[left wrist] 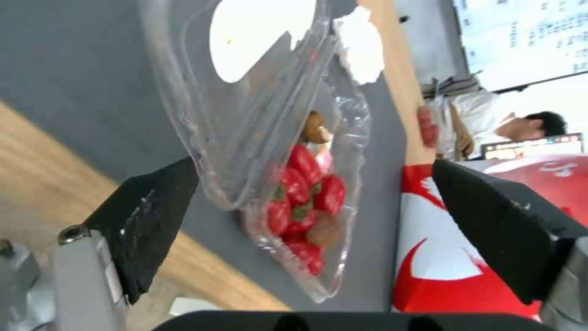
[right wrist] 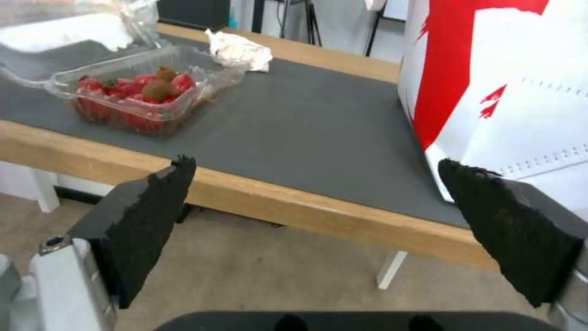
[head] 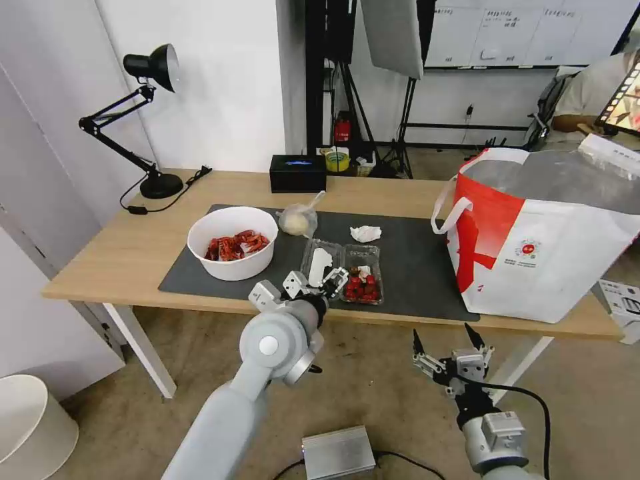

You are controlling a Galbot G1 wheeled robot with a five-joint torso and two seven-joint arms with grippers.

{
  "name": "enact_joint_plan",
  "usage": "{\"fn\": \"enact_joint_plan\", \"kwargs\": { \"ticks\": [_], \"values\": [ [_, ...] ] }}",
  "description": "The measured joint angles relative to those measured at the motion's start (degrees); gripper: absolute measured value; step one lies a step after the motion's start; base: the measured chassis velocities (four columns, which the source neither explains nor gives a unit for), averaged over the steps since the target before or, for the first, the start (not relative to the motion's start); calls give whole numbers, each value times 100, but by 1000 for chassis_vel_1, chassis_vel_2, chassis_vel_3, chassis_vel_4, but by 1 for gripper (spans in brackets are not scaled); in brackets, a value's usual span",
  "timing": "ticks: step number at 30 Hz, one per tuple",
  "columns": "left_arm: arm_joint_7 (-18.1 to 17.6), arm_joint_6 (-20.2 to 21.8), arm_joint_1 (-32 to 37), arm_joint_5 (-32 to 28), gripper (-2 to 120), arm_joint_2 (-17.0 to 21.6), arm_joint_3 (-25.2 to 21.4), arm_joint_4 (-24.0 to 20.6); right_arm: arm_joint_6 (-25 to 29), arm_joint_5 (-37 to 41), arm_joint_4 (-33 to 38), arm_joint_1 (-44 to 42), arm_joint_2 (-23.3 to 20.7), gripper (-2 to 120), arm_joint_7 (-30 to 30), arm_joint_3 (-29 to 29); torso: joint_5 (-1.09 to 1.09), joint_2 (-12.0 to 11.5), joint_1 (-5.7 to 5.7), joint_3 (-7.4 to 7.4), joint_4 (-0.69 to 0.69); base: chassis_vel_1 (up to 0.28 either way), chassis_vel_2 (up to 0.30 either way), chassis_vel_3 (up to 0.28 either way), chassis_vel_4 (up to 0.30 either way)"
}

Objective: Pick up the trash from the table and place it into the takeout bag.

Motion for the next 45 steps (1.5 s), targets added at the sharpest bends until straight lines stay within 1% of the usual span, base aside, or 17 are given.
{"fn": "enact_joint_plan", "kwargs": {
  "ticks": [7,24,33,45],
  "values": [
    [249,-40,32,6,100,1,17,-37,7,2,-38,37,-37,100,-2,-25,0,0,0,0,0,0,0,0,0],
    [527,-56,39,18,100,55,77,-213,38,-22,-62,36,-9,100,-16,-46,0,0,0,0,0,0,0,0,0],
    [702,-68,-80,-12,100,115,202,-250,74,-36,-101,37,31,100,-23,-44,0,1,0,0,0,0,0,0,0],
    [732,-61,-232,-158,100,150,337,-306,92,-40,-113,54,41,100,-27,-37,0,1,0,0,0,0,0,0,0]
  ]
}}
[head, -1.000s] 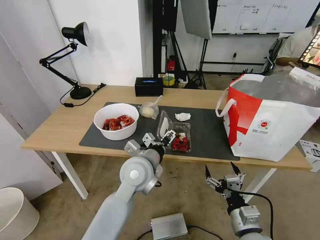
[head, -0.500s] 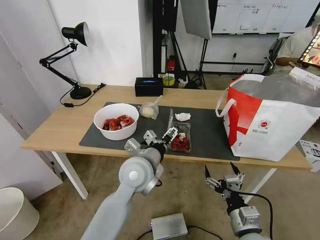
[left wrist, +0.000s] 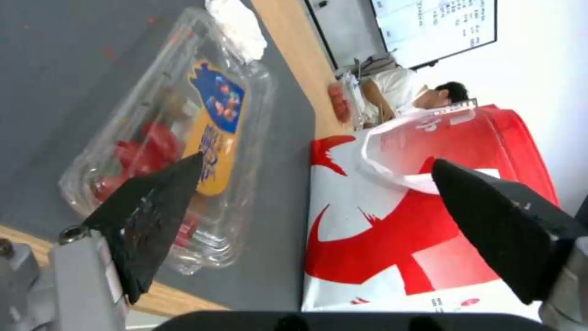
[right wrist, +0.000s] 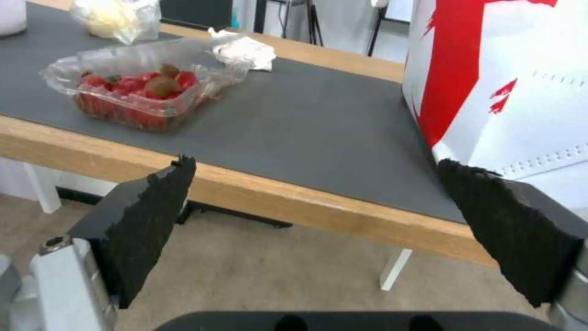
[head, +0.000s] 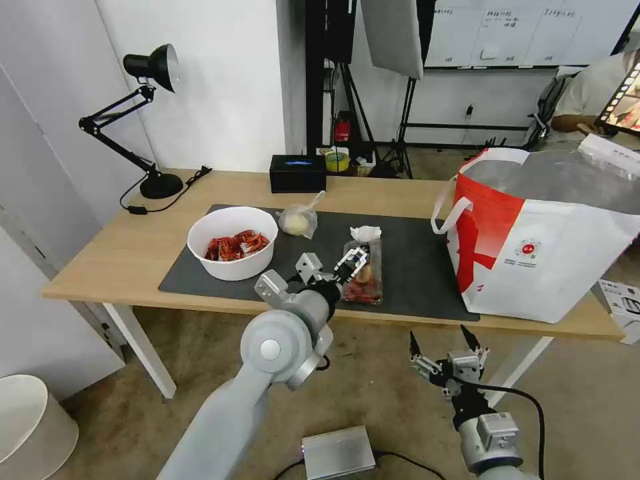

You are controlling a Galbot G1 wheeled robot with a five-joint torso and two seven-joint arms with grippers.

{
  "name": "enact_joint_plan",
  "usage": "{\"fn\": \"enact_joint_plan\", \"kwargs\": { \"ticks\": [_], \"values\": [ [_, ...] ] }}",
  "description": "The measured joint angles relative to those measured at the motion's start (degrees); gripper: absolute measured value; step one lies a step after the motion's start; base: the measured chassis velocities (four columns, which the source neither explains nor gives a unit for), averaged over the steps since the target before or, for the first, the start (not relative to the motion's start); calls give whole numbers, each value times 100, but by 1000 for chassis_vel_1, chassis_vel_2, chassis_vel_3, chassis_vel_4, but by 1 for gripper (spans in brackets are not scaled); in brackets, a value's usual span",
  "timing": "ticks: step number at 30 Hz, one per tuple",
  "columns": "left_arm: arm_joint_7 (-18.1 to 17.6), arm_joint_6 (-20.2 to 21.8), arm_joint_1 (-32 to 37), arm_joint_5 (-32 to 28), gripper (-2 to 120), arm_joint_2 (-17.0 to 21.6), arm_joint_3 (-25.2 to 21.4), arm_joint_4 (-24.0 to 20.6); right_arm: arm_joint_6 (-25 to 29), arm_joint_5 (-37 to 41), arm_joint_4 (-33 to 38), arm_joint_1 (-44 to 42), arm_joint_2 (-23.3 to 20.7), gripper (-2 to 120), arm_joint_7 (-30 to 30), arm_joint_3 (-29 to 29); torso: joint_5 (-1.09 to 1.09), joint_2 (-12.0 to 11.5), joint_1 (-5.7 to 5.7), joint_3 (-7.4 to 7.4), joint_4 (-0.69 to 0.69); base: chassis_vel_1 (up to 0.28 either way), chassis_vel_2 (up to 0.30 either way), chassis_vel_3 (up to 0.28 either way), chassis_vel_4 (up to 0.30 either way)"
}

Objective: Pick up the trash from the table and place it into the takeout bag.

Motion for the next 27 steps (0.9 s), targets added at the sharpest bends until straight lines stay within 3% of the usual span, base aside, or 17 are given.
{"fn": "enact_joint_plan", "kwargs": {
  "ticks": [12,14,22,27],
  "values": [
    [87,146,-385,-211,99,275,171,6,2,22,69,-3,-15,100,-1,42,0,0,0,0,0,0,0,0,0],
    [105,148,-456,-227,95,320,239,30,2,35,83,-3,-27,100,-1,54,0,0,0,0,0,0,0,0,0],
    [268,242,-1299,53,60,793,940,554,2,150,153,-8,-98,100,5,142,0,0,0,0,0,0,0,0,0],
    [364,268,-1626,83,48,900,1096,798,2,162,163,-11,-100,100,7,147,0,0,0,0,0,0,0,0,0]
  ]
}}
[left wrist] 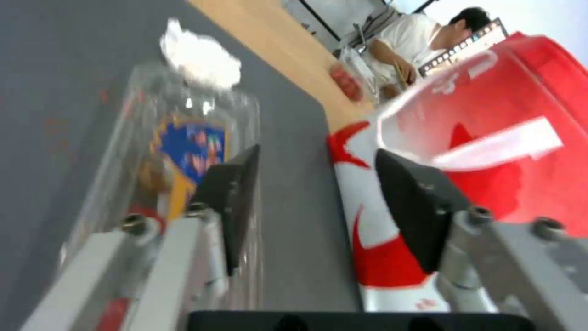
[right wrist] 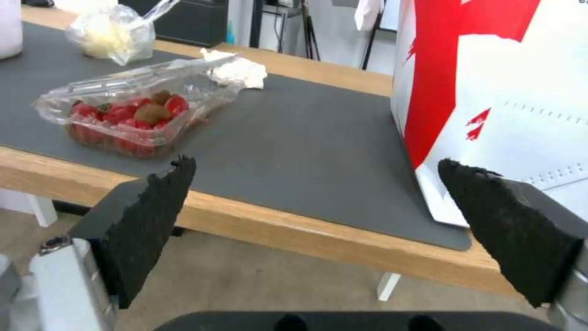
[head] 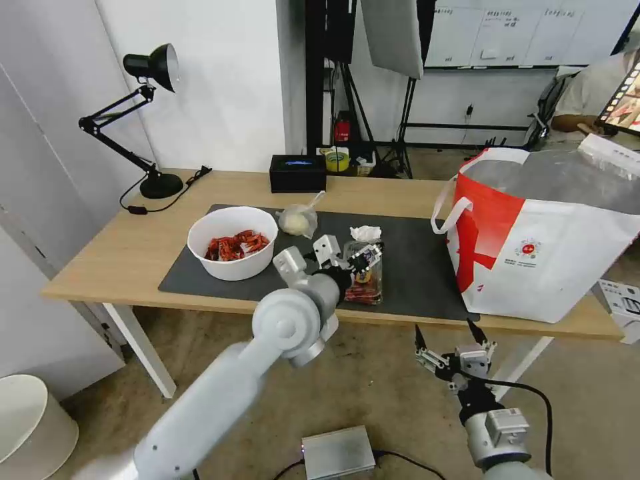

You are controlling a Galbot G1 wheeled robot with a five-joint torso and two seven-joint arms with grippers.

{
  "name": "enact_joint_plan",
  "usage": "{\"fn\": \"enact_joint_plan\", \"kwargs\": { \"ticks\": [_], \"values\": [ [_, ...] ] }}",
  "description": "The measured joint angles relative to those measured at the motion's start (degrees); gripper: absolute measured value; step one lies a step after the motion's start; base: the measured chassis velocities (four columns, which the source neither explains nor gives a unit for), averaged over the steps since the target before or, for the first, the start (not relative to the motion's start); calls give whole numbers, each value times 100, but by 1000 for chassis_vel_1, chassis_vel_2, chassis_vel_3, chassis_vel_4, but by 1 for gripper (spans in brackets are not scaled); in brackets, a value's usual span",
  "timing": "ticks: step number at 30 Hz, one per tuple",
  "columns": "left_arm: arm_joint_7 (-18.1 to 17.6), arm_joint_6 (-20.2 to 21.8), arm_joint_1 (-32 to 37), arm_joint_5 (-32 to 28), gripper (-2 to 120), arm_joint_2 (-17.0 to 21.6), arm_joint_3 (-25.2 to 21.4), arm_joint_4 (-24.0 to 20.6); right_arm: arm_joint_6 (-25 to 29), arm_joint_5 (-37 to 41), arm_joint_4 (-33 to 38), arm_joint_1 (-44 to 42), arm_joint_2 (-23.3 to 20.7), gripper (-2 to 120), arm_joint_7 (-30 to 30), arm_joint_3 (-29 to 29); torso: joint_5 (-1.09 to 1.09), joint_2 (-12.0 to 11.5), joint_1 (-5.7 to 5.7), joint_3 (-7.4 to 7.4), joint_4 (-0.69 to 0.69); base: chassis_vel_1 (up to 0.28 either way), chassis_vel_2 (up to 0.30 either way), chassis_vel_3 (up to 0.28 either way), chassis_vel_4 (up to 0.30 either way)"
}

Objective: Pick up the trash from the table and place it into the takeout bag.

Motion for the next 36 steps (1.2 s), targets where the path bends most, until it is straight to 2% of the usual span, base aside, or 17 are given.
{"fn": "enact_joint_plan", "kwargs": {
  "ticks": [2,3,4,9,12,21,33,36],
  "values": [
    [91,114,-233,-79,36,103,92,136,2,7,21,-6,-3,100,2,2,0,0,0,0,-1,0,0,0,0],
    [106,150,-271,-88,35,135,119,153,2,9,26,-7,-5,100,2,5,0,0,0,0,0,0,0,0,0],
    [127,265,-328,-100,27,227,185,176,2,13,41,-15,-12,100,3,13,0,0,0,0,0,0,0,0,0],
    [125,475,-307,-103,16,388,268,160,3,14,63,-33,-17,100,4,19,0,0,0,0,0,0,0,0,0],
    [133,648,-176,-17,1,559,293,83,3,6,66,-65,-17,100,4,-11,0,0,0,-1,0,0,0,0,0],
    [286,860,-123,312,0,840,434,48,-43,198,119,-29,-144,100,4,-44,0,0,0,-1,0,0,0,0,0],
    [382,895,44,546,0,954,565,-73,-678,1858,503,170,-251,100,360,21,0,0,0,-1,0,0,0,0,0],
    [392,895,44,592,0,959,595,-72,-712,1953,522,191,-260,100,397,37,0,0,0,0,0,0,0,0,0]
  ]
}}
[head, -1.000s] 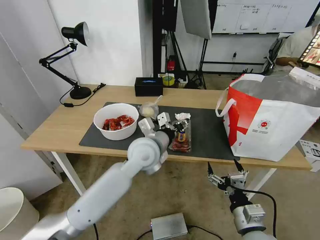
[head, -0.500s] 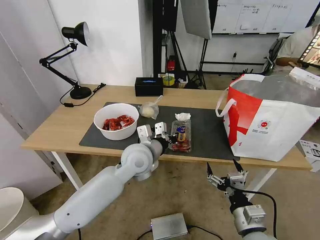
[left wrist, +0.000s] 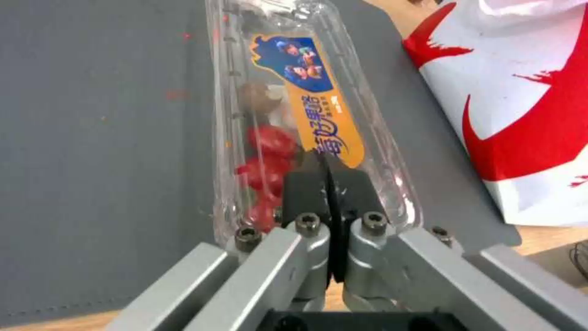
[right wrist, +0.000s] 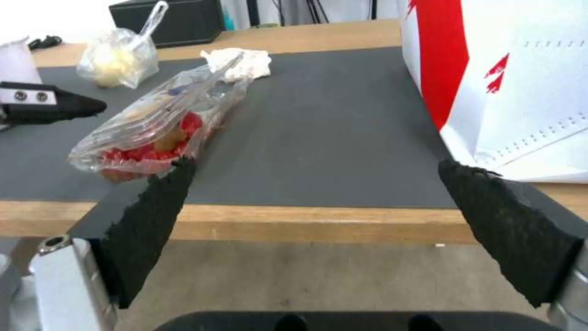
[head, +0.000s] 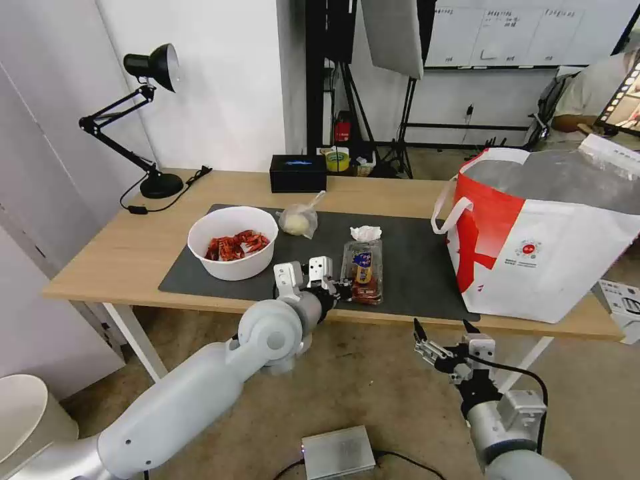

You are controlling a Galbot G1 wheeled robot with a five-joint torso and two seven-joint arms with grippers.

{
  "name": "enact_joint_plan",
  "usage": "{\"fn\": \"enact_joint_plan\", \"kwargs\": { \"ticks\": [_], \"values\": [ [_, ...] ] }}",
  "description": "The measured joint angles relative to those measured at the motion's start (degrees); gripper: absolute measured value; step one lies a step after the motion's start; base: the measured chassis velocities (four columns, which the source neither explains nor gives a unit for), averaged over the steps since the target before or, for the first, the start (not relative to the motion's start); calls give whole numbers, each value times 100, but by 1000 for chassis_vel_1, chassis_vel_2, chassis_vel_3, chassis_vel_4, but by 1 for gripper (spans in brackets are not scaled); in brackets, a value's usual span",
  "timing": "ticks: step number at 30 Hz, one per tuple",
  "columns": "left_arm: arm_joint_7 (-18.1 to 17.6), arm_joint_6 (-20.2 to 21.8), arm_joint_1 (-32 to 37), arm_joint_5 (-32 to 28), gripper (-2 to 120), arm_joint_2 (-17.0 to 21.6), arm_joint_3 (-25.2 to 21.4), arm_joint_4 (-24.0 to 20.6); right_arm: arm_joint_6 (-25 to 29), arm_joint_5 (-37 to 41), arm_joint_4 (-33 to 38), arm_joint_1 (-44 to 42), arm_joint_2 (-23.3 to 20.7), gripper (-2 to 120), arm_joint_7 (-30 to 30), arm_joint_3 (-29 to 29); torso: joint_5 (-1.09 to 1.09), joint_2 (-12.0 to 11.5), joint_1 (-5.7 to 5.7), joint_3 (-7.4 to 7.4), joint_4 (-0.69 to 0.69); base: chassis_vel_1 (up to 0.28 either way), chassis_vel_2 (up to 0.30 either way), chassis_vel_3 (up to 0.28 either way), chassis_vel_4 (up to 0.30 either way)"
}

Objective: Pick up the trash from the table and place it into the takeout bag.

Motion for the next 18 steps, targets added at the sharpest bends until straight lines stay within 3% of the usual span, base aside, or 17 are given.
{"fn": "enact_joint_plan", "kwargs": {
  "ticks": [9,18],
  "values": [
    [12,-2,25,32,0,7,49,-2,-165,475,54,137,-80,100,163,-27,0,0,0,0,0,0,0,0,0],
    [11,-17,117,157,0,-1,97,16,-559,1898,238,722,-297,100,590,60,0,0,0,0,0,0,0,0,0]
  ]
}}
